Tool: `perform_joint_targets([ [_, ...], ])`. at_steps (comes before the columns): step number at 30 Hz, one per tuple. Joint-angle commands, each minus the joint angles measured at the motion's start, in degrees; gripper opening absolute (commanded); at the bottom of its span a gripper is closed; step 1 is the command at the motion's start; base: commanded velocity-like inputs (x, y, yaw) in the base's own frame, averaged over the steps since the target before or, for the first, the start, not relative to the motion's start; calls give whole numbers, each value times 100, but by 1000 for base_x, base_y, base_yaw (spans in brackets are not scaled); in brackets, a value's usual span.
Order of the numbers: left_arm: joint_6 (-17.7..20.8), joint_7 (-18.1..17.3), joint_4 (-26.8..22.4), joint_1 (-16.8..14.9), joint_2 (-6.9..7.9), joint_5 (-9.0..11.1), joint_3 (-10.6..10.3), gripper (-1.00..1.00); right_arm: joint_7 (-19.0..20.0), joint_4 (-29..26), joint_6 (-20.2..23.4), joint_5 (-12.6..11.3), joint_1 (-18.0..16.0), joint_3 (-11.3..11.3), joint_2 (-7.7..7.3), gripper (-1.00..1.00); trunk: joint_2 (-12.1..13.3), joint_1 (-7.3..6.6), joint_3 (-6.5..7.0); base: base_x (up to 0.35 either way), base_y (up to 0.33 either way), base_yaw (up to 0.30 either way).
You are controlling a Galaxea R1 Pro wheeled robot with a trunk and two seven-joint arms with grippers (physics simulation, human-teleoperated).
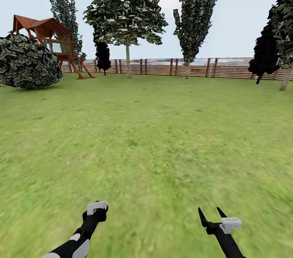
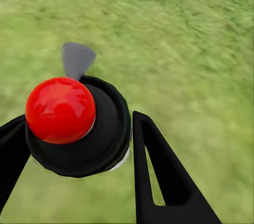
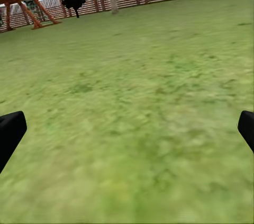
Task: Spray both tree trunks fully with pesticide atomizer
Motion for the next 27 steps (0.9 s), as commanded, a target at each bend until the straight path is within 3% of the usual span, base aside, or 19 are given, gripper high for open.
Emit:
perform_joint_targets([
  [1,1,1,-1,0,0,-2,0,-100,0,0,0,0,2,0,0,100,0,0,0,338,0,0],
  [27,2,1,-1,0,0,-2,1,-100,0,0,0,0,0,0,0,100,0,0,0,338,0,0],
])
